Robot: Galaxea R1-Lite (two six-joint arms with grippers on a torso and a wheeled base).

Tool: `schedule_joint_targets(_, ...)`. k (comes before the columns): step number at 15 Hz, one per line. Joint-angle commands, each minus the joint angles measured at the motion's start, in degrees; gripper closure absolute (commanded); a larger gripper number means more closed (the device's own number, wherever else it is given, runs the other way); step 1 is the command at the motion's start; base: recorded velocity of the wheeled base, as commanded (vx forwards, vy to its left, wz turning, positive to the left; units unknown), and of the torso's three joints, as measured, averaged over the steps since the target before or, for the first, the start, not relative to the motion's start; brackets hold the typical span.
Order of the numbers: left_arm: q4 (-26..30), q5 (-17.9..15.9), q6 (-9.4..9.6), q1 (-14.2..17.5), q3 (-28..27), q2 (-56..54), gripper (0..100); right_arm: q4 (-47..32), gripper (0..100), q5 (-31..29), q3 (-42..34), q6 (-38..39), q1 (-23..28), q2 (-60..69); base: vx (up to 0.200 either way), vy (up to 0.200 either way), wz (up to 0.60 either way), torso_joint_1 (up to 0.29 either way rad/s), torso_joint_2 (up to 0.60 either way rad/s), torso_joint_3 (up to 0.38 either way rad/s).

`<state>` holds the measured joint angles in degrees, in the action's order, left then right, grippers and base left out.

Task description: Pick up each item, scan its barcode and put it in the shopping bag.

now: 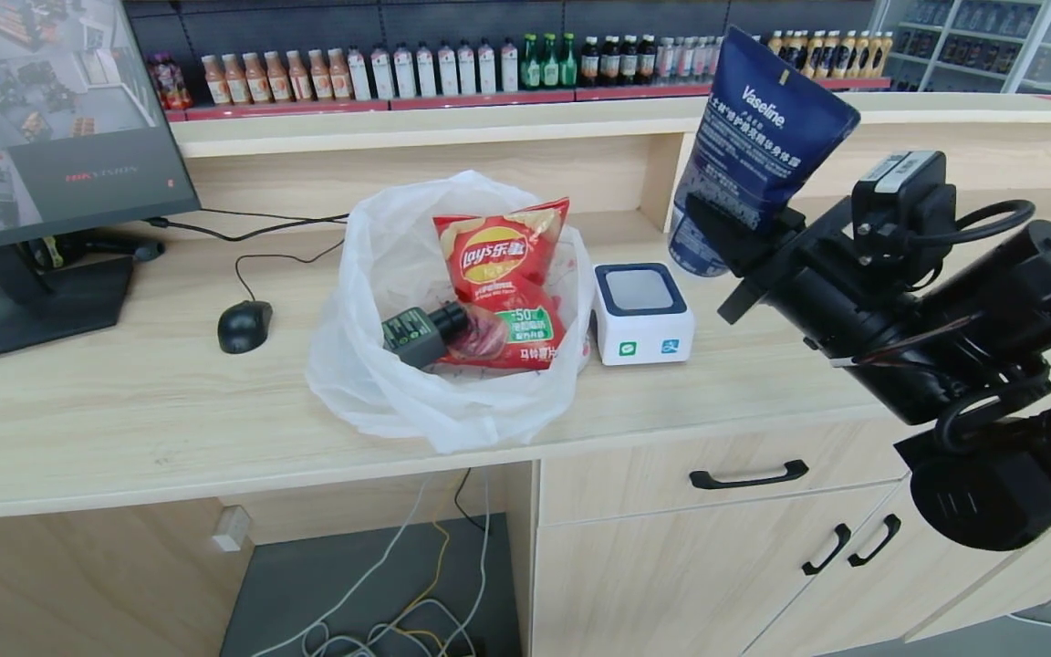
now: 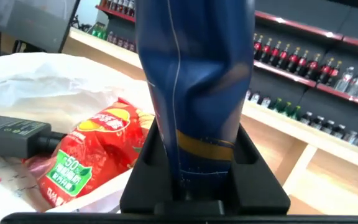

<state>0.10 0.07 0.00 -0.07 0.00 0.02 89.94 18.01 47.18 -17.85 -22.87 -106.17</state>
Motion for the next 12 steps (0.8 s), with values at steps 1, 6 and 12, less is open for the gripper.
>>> schedule_joint_targets(1, 0.0, 0.0, 0.09, 0.0, 0.0, 0.0, 0, 0.1, 100, -1.2, -1.5, 1.1, -0.1, 0.3, 0.000, 0.000, 0.00, 0.000, 0.00, 0.000)
schedule_joint_targets(6, 0.0, 0.0, 0.00, 0.1, 0.0, 0.0, 0, 0.1, 100, -18.4, -2.2, 11.1, -8.0, 1.5, 0.000, 0.000, 0.00, 0.000, 0.00, 0.000)
schedule_joint_targets(12, 0.0, 0.0, 0.00, 0.0, 0.0, 0.0, 0, 0.1, 100, -34.1, -0.8, 16.6, -17.4, -0.9, 0.000, 0.000, 0.00, 0.000, 0.00, 0.000)
